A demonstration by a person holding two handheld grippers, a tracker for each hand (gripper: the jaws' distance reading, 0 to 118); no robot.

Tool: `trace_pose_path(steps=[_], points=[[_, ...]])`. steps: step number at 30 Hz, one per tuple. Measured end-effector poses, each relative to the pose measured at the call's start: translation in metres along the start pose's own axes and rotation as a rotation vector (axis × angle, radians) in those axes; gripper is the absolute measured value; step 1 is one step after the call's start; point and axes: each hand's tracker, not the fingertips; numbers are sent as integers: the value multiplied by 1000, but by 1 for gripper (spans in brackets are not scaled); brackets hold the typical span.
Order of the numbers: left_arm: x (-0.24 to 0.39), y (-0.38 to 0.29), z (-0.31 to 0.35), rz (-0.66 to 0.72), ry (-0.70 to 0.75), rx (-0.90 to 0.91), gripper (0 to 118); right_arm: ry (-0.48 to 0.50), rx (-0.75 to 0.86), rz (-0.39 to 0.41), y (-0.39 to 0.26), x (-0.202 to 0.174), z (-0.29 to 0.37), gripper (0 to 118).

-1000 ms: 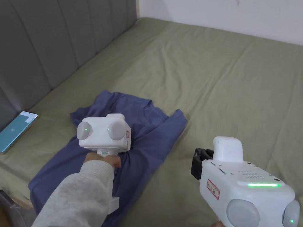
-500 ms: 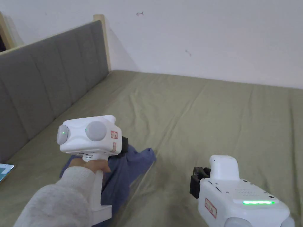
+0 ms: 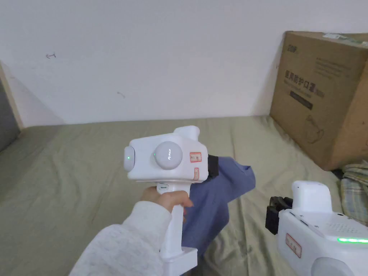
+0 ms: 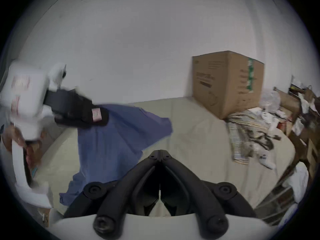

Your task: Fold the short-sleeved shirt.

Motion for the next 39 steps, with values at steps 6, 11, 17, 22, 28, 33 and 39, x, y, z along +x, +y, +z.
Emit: trace_pose_path(steps=[6,11,17,22,28,33,39], points=[[26,-146,-105,38,11,-323,6,-104,-65,-15,-11,48,2,1],[26,-214,-119,74,32,-397,6,-102,-137,-11,-29,52,-8,1],[21,-193,-95,-1,36,-352,75,-43,-195,4,-42,32,-26,1],[-5,-170,-44,-29,73,-278,110,11,-222,53,-49,7,-34,1],[-78,-164,35,91,229,-179,1,66,-260,107,-60,-22,-40,1],[-145,-210,88,269,366,-186,0,105,-290,131,-71,-42,-46,1],[-177,-233,136,296,480,-125,14,129,-325,156,-79,-59,-54,1]])
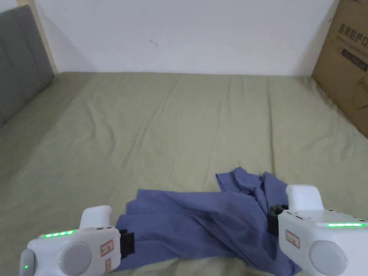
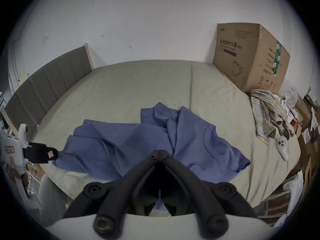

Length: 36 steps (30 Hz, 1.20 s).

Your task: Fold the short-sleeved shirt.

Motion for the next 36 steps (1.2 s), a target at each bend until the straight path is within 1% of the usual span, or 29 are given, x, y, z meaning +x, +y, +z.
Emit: trace_pose_path(steps=[1,2,3,4,6,7,8,9,11,12,13,15,17,19,20,22,23,24,25,26,27,29,32,34,35,36], points=[[-5,0,1,5,30,2,39,1,-2,5,0,-2,-1,1],[-9,-1,-2,10,46,-5,79,2,-3,8,0,-3,-2,1],[-11,-2,-5,10,49,-16,98,3,-5,11,1,-4,-3,1],[-14,-4,-10,11,58,-27,104,3,-10,13,0,-4,-4,1],[-15,-11,-24,41,55,-100,93,0,-16,18,-1,-5,-6,1],[-15,-17,-34,53,38,-134,79,-2,-23,19,-2,-5,-8,1],[-15,-23,-46,66,26,-158,40,-3,-29,18,-3,-4,-9,1],[-13,-29,-55,69,48,-185,16,-5,-35,17,-4,-4,-11,1],[-7,-33,-52,109,43,-110,6,-10,-52,19,-6,-1,-15,1],[-4,-30,-52,100,43,-125,6,-12,-59,19,-7,1,-16,1],[-2,-27,-52,83,60,-131,5,-7,-71,3,-6,4,-18,1],[-1,-27,-48,55,59,-133,5,37,-78,-55,-2,13,-23,1],[1,-25,-42,46,55,-135,5,37,-70,-66,9,23,-31,1],[1,-24,-37,44,54,-136,5,53,-85,-50,28,32,-46,3],[3,-23,-36,41,53,-139,5,47,-115,-37,40,37,-58,16],[6,-22,-34,28,59,-149,5,-8,-101,-8,62,45,-83,41],[8,-23,-34,17,66,-154,5,-4,-98,4,73,51,-99,67],[10,-24,-33,9,71,-159,5,9,-128,10,84,57,-117,76],[12,-25,-34,3,74,-161,5,20,-206,16,94,62,-139,76],[13,-25,-35,-5,82,-170,5,39,-246,2,101,68,-159,77],[15,-25,-35,-8,84,-176,5,39,-278,-21,106,72,-176,77],[18,-24,-36,-23,101,-185,5,15,-350,-14,115,79,-212,77],[22,-23,-38,-48,116,-195,5,-30,-371,-7,117,84,-249,77],[22,-22,-39,-52,122,-199,5,-62,-436,-32,112,90,-270,77],[22,-22,-39,-50,122,-202,5,-36,-460,-74,107,91,-273,76],[21,-22,-39,-48,121,-203,5,-37,-431,-66,106,89,-267,75]])
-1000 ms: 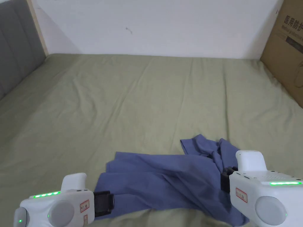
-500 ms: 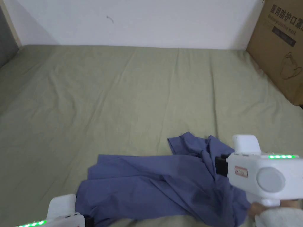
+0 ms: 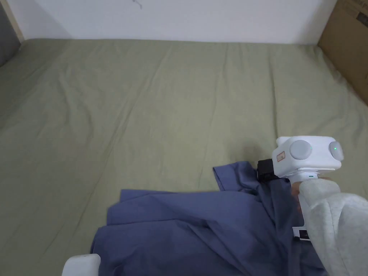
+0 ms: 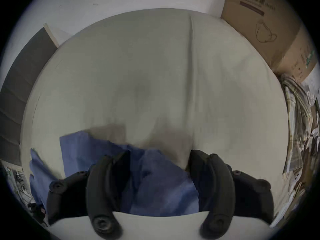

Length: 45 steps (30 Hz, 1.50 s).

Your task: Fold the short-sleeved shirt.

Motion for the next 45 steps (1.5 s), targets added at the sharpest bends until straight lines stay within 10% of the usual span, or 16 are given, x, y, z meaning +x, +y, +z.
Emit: trace_pose_path(steps=[2,5,12,30,45], points=[[-1,0,0,6,-4,-2,5,-15,8,14,0,-7,12,60],[-1,1,1,6,-3,-6,5,-161,51,144,-5,-11,19,5],[0,14,25,16,16,74,5,-41,93,-8,7,10,70,5],[-30,259,179,20,194,574,5,-282,548,-69,118,70,361,5],[-68,296,217,14,345,664,5,-188,608,-133,122,79,358,5]])
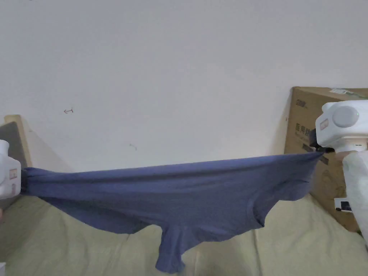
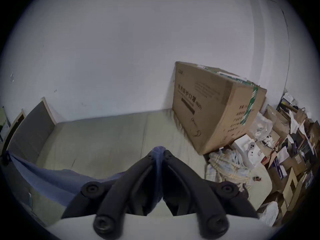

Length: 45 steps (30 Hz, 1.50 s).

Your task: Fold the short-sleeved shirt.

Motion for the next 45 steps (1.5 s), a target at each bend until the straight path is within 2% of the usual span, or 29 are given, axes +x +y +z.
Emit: trace_pose_path(steps=[4,7,13,15,21,22,24,25,26,27,28,29,32,33,34,35,39,40,41,42,43,44,45], points=[[6,-70,-3,-37,26,-81,5,5,-126,35,-70,-6,-24,5],[8,-142,-10,-83,46,-177,5,20,-239,10,-147,0,-42,5],[-5,-283,-1,-81,32,-405,5,1,-494,-121,-291,29,-64,5],[-11,-315,5,-65,29,-467,5,-6,-540,-149,-322,43,-81,5],[-21,-371,10,-69,10,-513,5,3,-545,-135,-372,51,-79,6],[-22,-370,10,-68,6,-500,5,0,-548,-135,-374,51,-76,11],[-23,-360,7,-71,10,-492,8,-7,-546,-146,-375,50,-71,36],[-22,-358,8,-70,8,-494,16,-10,-541,-153,-372,52,-71,43],[-23,-353,8,-60,5,-500,41,10,-525,-169,-369,55,-69,53],[-25,-350,8,-46,-1,-501,68,33,-509,-182,-367,53,-58,58],[-27,-346,10,-22,-24,-498,90,40,-496,-184,-361,54,-55,60],[-25,-343,15,6,-60,-490,102,43,-471,-179,-355,53,-51,60],[-16,-327,27,-9,-90,-455,102,46,-372,-139,-335,48,-32,62],[-1,-321,47,-36,-106,-446,102,65,-349,-137,-329,47,-26,66],[5,-317,53,-53,-132,-440,102,85,-328,-141,-323,44,-20,76],[12,-314,61,-56,-156,-418,102,111,-323,-143,-321,37,-2,86],[39,-309,89,-62,-242,-376,69,178,-319,-67,-331,26,11,86],[47,-310,94,-69,-243,-376,35,180,-329,-52,-337,23,15,85],[54,-312,98,-81,-237,-372,0,178,-326,-44,-344,20,19,78],[60,-314,103,-99,-243,-359,0,182,-320,-43,-352,19,23,58],[66,-316,108,-113,-264,-357,0,184,-317,-46,-360,18,26,25],[73,-318,112,-114,-288,-354,0,158,-306,-57,-369,19,29,1],[73,-320,104,-112,-301,-358,0,143,-299,-81,-375,21,33,1]])
